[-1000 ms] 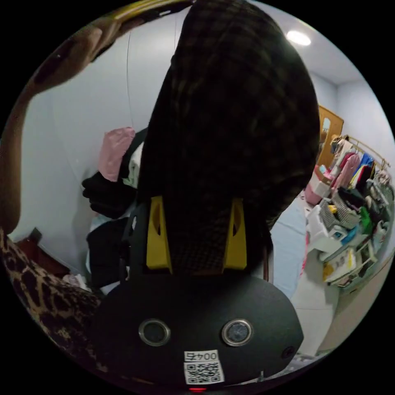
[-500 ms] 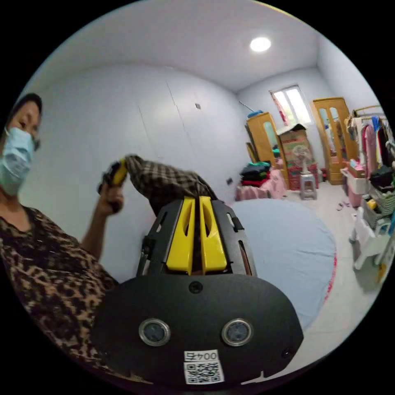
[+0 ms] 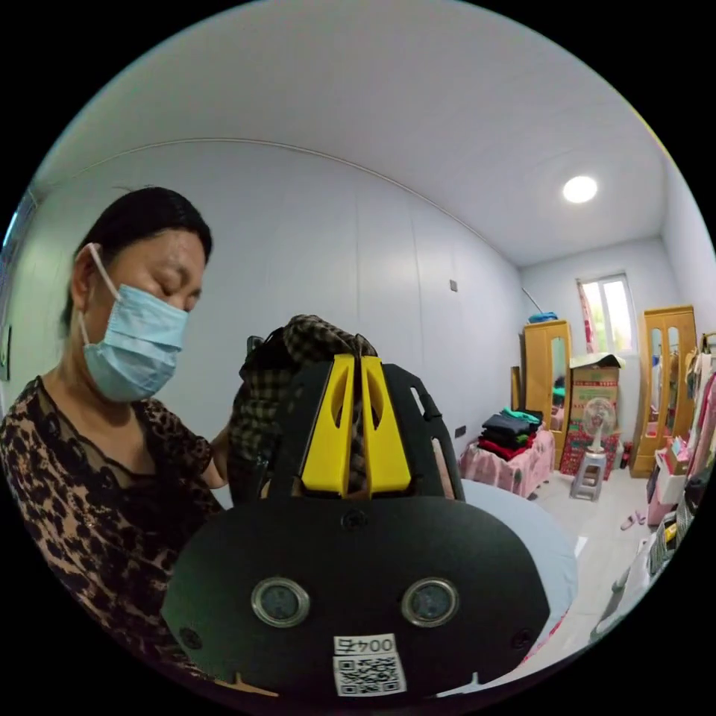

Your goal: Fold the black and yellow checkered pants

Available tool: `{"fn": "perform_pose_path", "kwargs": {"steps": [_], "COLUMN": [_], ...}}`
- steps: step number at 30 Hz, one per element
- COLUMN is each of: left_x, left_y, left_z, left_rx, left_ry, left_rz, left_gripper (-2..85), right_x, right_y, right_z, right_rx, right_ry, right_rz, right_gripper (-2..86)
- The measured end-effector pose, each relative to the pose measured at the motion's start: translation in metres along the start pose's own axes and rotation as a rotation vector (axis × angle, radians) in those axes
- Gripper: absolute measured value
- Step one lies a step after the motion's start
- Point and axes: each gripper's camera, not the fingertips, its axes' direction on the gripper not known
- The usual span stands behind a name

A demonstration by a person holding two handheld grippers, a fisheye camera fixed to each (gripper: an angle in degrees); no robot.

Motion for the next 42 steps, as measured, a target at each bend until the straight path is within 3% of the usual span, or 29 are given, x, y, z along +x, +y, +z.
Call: {"fn": "perform_pose_path", "kwargs": {"steps": [4, 7, 8, 11, 16, 20, 27, 37, 42], "left_x": [-0.089, -0.203, -0.241, -0.274, -0.236, -0.175, -0.044, 0.008, 0.018], "left_y": [0.025, 0.083, 0.112, 0.182, 0.311, 0.467, 0.686, 0.780, 0.797], "left_z": [0.095, 0.185, 0.203, 0.210, 0.211, 0.196, 0.160, 0.179, 0.187], "left_rx": [-0.185, -0.426, -0.491, -0.465, -0.612, -0.836, -1.264, -1.455, -1.431], "left_ry": [-0.163, -0.330, -0.344, -0.369, -0.406, -0.311, -0.218, -0.200, -0.168], "left_rz": [0.022, -0.132, -0.240, -0.388, -0.300, -0.345, -0.367, -0.166, -0.192], "left_gripper": [3.1, 8.3, 11.6, 16.6, 16.9, 16.2, 16.4, 15.9, 8.4], "right_x": [0.092, 0.199, 0.235, 0.273, 0.255, 0.215, 0.140, 0.085, 0.108], "right_y": [0.011, 0.037, 0.053, 0.092, 0.189, 0.320, 0.511, 0.581, 0.590], "right_z": [0.071, 0.147, 0.168, 0.184, 0.189, 0.185, 0.171, 0.227, 0.236], "right_rx": [-0.150, -0.399, -0.487, -0.548, -0.638, -0.714, -0.990, -1.243, -1.304], "right_ry": [0.243, 0.467, 0.524, 0.570, 0.530, 0.392, 0.449, 0.334, 0.372], "right_rz": [0.098, 0.185, 0.240, 0.309, 0.269, 0.401, 0.622, 0.259, 0.284], "right_gripper": [0.8, 5.2, 11.0, 17.9, 18.2, 14.9, 16.2, 16.5, 5.0]}}
